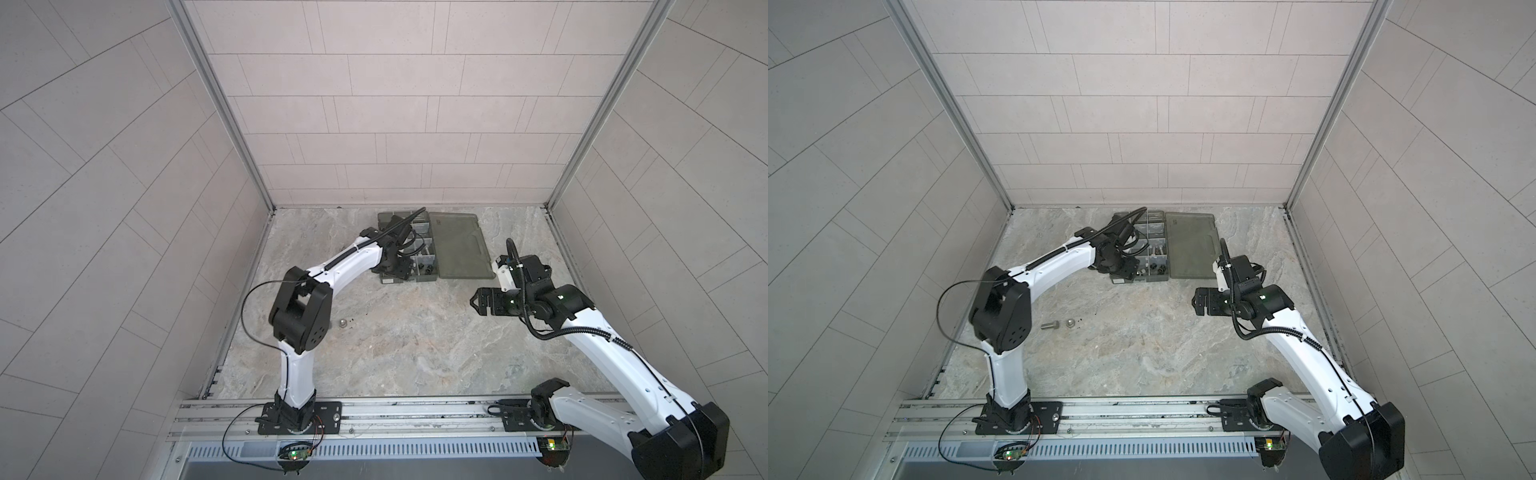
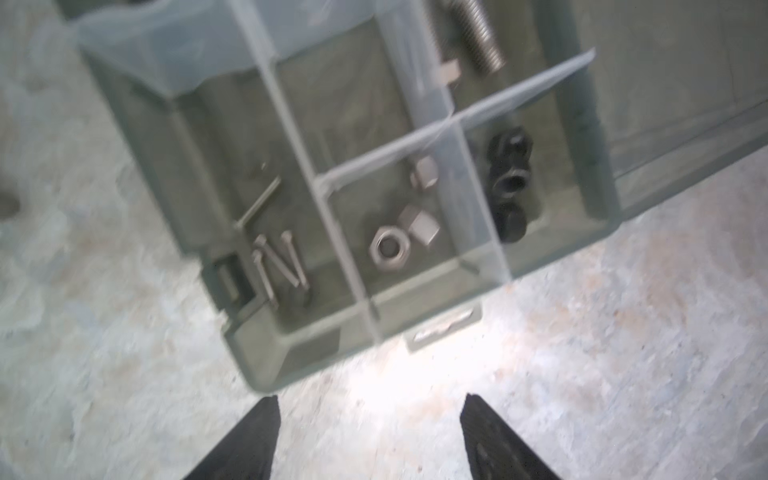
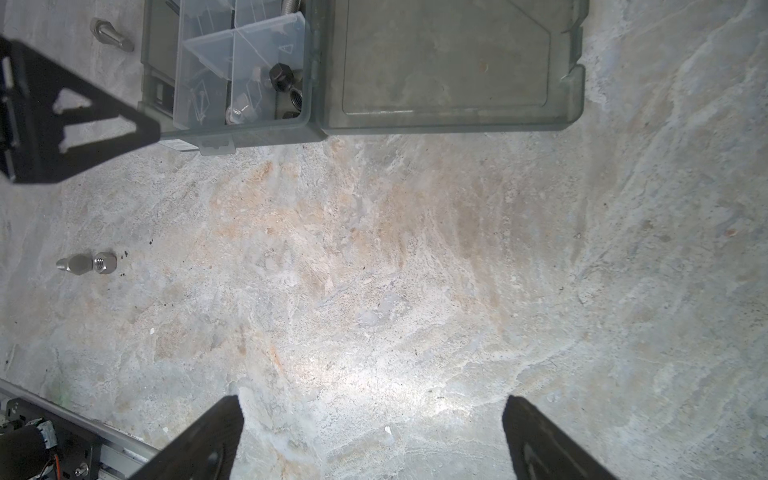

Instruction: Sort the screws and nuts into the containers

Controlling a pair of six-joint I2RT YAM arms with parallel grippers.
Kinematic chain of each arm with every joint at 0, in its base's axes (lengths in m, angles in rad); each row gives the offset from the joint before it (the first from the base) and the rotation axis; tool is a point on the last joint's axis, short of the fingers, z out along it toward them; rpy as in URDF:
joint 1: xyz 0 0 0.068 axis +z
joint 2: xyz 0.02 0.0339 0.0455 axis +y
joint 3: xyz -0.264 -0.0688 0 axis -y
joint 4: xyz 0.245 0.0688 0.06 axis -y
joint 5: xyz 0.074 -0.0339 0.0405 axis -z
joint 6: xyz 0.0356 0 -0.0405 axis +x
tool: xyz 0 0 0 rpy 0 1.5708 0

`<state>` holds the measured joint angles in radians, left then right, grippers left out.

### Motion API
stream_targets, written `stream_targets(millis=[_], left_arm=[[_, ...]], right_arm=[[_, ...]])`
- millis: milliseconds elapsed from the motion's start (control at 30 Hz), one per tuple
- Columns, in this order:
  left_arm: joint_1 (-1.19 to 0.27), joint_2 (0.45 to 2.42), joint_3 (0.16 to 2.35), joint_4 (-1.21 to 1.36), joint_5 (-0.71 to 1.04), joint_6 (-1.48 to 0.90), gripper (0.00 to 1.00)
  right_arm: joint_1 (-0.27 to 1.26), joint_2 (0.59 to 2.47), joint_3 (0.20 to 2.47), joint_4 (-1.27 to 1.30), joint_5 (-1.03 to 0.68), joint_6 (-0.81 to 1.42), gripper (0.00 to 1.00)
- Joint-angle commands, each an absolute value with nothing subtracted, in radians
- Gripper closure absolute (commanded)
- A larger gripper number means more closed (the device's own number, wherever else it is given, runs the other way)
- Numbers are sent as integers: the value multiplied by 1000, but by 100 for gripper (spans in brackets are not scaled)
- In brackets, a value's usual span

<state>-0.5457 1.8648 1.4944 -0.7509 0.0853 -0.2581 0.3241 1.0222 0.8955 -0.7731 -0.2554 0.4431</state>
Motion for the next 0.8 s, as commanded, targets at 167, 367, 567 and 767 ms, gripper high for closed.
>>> stream_targets(millis=[167, 367, 567, 767], left_arm=[[-489, 1566, 1095, -683, 28, -384, 25], [-456, 1462, 932, -673, 3, -449, 25], [-421, 1412, 862, -672, -11, -459, 25], [-414, 1379, 821, -673, -36, -499, 24]], right_arm=[[340, 1037, 923, -759, -290, 435, 1], [399, 1060, 934, -752, -272, 452, 1], [468, 1078, 942, -738, -239, 484, 1], [511, 1088, 952, -738, -213, 503, 1]])
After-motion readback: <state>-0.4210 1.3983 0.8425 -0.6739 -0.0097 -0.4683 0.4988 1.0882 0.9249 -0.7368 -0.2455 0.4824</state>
